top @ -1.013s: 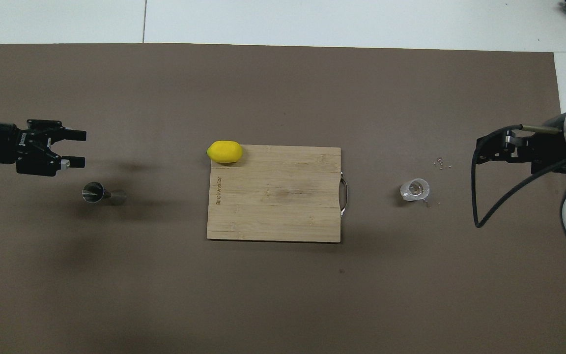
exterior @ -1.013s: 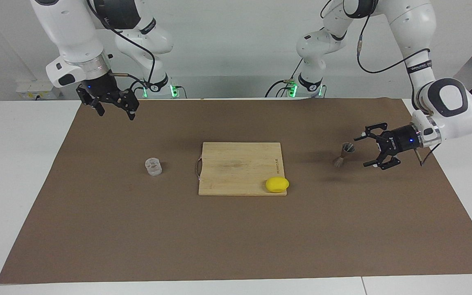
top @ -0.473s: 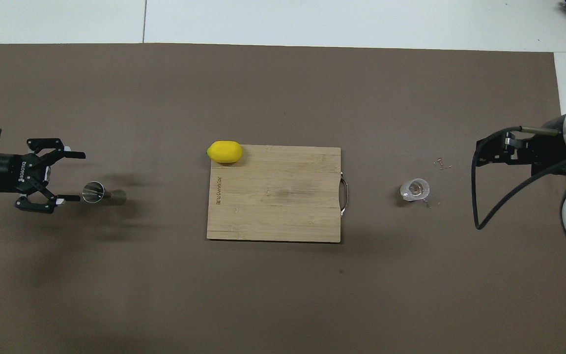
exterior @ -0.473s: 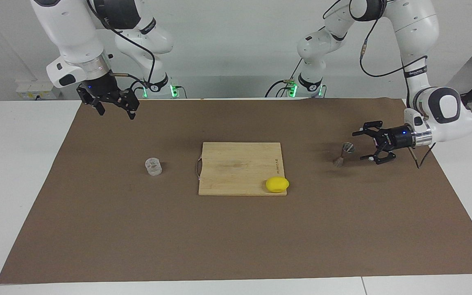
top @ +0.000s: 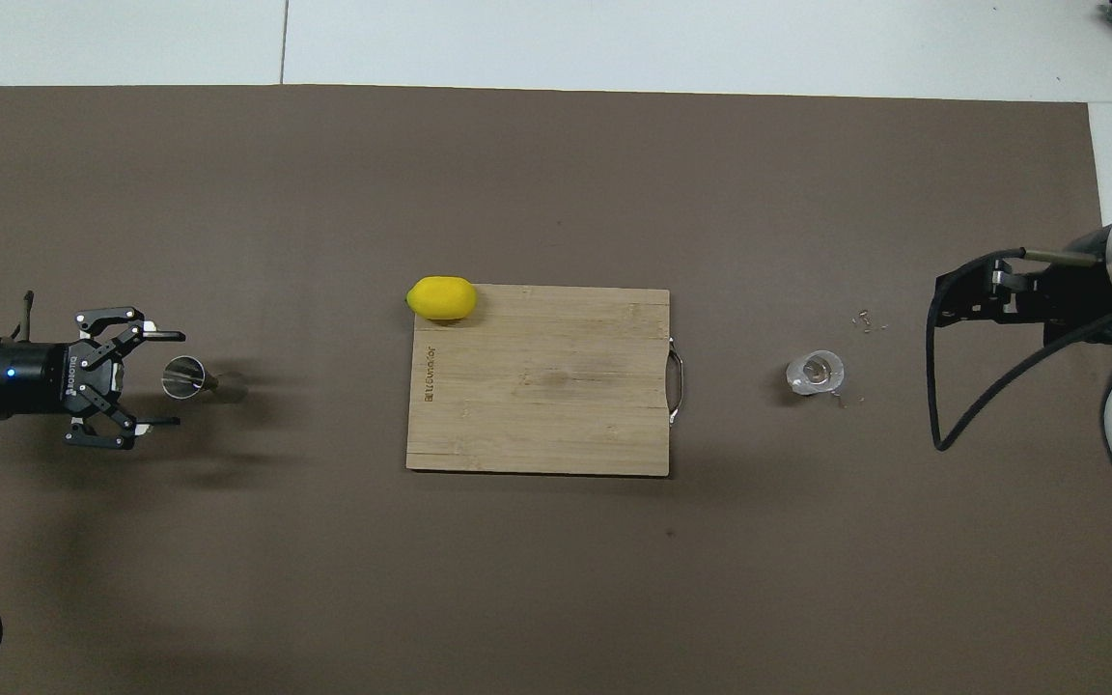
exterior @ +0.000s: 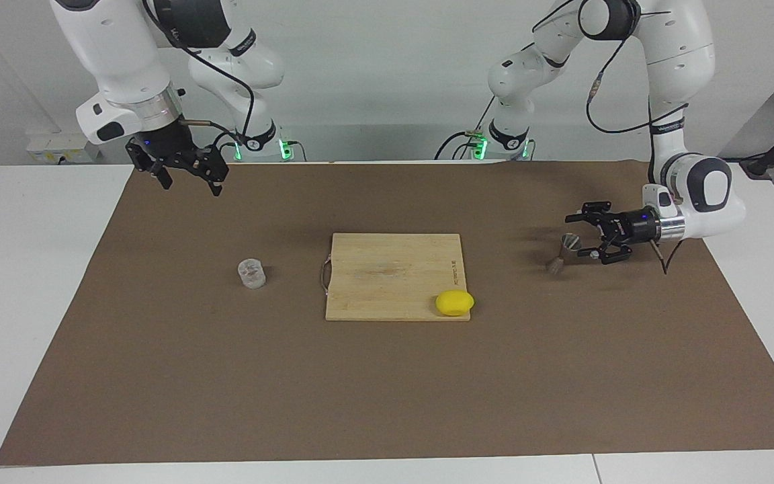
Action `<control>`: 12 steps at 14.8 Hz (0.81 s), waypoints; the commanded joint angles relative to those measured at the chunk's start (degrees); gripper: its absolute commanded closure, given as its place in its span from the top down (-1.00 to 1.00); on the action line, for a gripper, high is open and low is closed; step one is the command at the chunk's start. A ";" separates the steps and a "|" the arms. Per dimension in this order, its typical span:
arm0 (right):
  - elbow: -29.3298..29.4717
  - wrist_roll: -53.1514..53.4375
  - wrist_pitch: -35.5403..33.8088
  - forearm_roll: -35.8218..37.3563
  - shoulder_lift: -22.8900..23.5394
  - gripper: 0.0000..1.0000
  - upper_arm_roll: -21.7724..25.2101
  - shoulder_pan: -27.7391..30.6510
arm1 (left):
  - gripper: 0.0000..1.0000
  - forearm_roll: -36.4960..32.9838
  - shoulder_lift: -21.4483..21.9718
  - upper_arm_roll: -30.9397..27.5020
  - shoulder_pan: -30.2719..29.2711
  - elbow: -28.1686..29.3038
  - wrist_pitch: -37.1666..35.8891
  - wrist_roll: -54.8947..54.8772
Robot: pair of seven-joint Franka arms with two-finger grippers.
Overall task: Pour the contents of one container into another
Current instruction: 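Open the left gripper and close it around the steel cup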
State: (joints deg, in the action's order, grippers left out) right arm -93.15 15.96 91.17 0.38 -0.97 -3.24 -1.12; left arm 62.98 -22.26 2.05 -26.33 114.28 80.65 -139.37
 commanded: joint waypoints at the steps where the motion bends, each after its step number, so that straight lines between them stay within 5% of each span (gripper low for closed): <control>1: -1.15 -0.76 -0.38 -1.52 -1.14 1.00 -0.10 0.77 | 1.00 3.55 -0.41 0.23 -2.58 4.28 -1.20 -2.66; 10: -1.24 -0.41 -0.73 -1.52 -1.14 1.00 -0.10 0.86 | 1.00 6.81 -0.86 0.23 -1.01 6.66 1.26 -4.95; 12: -1.24 -0.41 -0.73 -1.52 -1.23 1.00 -0.10 0.77 | 0.88 6.81 -0.94 0.15 -1.01 6.57 1.70 -5.03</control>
State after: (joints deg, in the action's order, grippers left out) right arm -93.17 15.96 90.88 0.38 -0.97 -3.23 -1.10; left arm 68.55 -23.33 2.64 -27.97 119.99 81.17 -142.82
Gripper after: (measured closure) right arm 0.000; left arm 0.013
